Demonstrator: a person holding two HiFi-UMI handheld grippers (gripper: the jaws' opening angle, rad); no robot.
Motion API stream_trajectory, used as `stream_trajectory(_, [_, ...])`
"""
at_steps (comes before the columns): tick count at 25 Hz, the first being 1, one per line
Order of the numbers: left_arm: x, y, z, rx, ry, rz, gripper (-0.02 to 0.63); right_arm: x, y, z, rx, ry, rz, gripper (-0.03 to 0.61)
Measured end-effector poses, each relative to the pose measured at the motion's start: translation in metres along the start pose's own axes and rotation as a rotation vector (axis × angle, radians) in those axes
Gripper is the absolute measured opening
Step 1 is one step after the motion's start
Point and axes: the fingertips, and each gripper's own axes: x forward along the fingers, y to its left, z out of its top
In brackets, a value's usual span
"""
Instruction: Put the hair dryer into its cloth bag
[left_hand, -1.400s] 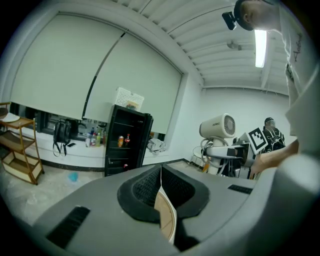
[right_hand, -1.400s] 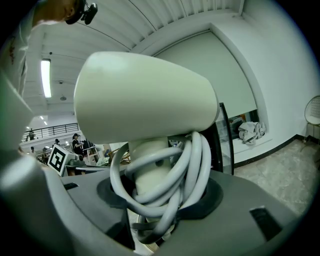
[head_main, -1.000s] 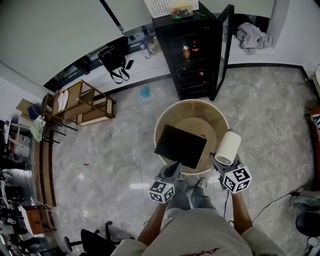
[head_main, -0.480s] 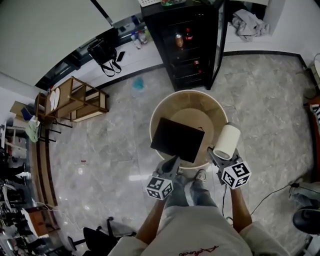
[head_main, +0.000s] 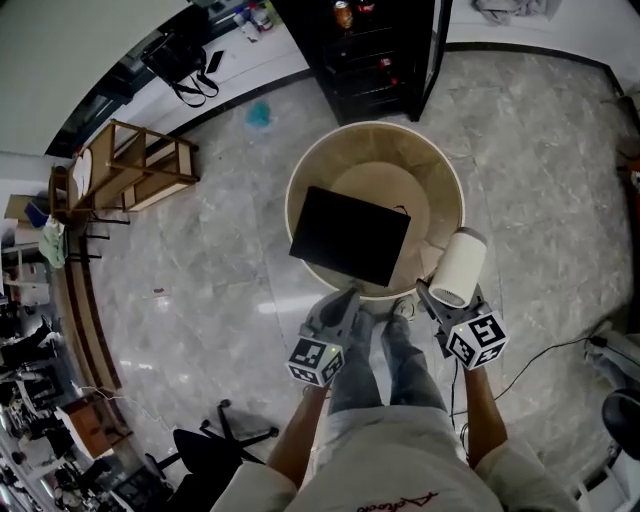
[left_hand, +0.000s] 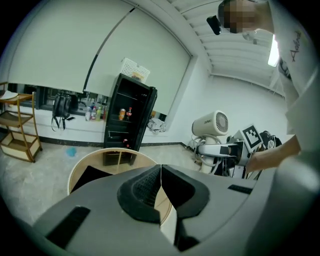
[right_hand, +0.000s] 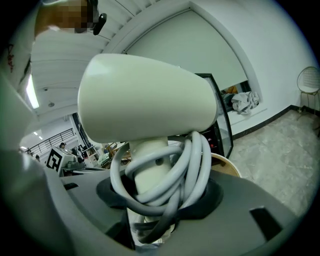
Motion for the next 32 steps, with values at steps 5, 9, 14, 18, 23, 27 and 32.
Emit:
stream_trajectory(5, [0.015, 0.012, -0.049, -0.024, 0.052, -0.002, 0.031, 0.007, -0.005, -0.056, 0.041, 0.049, -0.005, 0.256])
stream_trajectory(9, [0.032, 0.02, -0.085, -0.048, 0.072, -0.006, 0.031, 0.009, -0.008, -0.093, 0.067, 0.068, 0.001, 0.256])
stream_trajectory(14, [0.055, 0.027, -0.126, -0.051, 0.125, -0.029, 0.031, 0.016, -0.021, -0.123, 0.107, 0.042, -0.021, 0.256])
stream_trajectory(18, [0.066, 0.032, -0.141, -0.047, 0.15, -0.032, 0.031, 0.022, -0.032, -0.129, 0.139, 0.002, -0.054, 0.256])
stream_trajectory(23, [0.073, 0.035, -0.154, -0.025, 0.194, -0.032, 0.031, 0.02, -0.033, -0.123, 0.134, -0.028, -0.071, 0.256])
stream_trajectory(27, [0.09, 0.034, -0.17, -0.022, 0.233, -0.036, 0.032, 0.011, -0.032, -0.112, 0.118, -0.064, -0.081, 0.256])
stream_trajectory(32, [0.132, 0.04, -0.194, 0.011, 0.326, -0.038, 0.032, -0.005, -0.04, -0.108, 0.115, -0.1, -0.121, 0.256])
